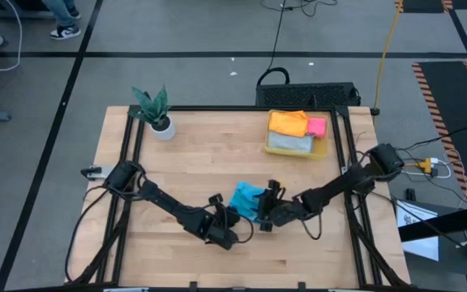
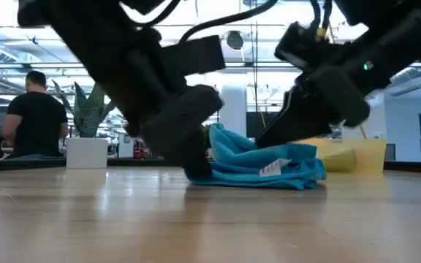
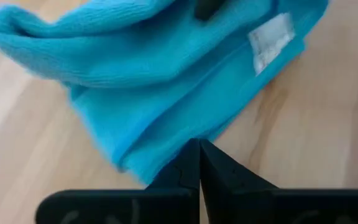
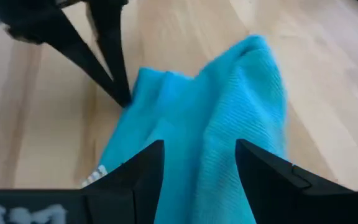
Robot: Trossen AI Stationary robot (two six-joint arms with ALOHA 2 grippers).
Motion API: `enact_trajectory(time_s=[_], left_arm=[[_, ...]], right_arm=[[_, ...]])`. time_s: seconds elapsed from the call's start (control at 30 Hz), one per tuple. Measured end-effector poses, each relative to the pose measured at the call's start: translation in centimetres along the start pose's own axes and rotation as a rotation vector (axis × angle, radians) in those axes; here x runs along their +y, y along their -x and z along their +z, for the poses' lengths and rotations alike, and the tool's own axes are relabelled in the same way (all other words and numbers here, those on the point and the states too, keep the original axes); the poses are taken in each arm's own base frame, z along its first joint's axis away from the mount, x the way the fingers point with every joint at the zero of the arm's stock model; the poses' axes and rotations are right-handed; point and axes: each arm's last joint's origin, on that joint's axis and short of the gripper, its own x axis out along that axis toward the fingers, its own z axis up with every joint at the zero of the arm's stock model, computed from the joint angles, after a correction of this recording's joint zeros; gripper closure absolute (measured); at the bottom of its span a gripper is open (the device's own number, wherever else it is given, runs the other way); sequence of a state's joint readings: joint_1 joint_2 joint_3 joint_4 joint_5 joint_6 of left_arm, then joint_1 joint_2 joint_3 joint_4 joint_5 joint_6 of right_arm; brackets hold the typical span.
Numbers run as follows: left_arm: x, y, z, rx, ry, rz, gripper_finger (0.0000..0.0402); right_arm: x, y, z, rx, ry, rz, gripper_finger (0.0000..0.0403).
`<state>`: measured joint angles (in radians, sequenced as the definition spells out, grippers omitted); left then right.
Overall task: Fold microfiber towels
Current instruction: Fold the blue kitchen towel
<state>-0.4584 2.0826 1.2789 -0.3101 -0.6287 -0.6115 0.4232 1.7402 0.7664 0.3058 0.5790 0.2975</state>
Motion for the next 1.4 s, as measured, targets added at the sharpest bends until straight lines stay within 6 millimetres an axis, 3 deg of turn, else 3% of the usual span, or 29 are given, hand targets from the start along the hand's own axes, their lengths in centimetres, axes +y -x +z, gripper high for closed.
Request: enact_trajectory(time_s=[0.23,0.6,0.87,1.03,1.17,1.4], left_arm=[[0.1,-0.8,-1.3,-0.063,0.054,-0.050,0.0385],[-0.8,-0.9,-0.8,-0.140,0.060,-0.160,0.0390],[-0.8,-2.8,-0.4,-0.198,0.089,-0.201,0.0396],[-0.4,-3.1,0.4,-0.239,0.099,-0.193,0.0387],[-0.3,-3.1,1.2,-0.285,0.102,-0.241,0.0398],[-1.0,-2.7,0.9,-0.269,0.083,-0.308,0.0383]], right_arm=[[-0.9,-0.8,0.0,0.020,0.024,-0.104,0.0238],[-1.2,-0.3,0.2,0.028,0.121,-0.132,0.0396],[-0.9,2.2,2.0,-0.029,0.245,-0.048,0.0399],[-0.7,3.7,3.1,-0.071,0.226,0.091,0.0399],[-0.4,3.3,2.9,-0.055,0.226,0.158,0.0401],[-0.2,1.4,1.1,0.022,0.233,0.113,0.0401]])
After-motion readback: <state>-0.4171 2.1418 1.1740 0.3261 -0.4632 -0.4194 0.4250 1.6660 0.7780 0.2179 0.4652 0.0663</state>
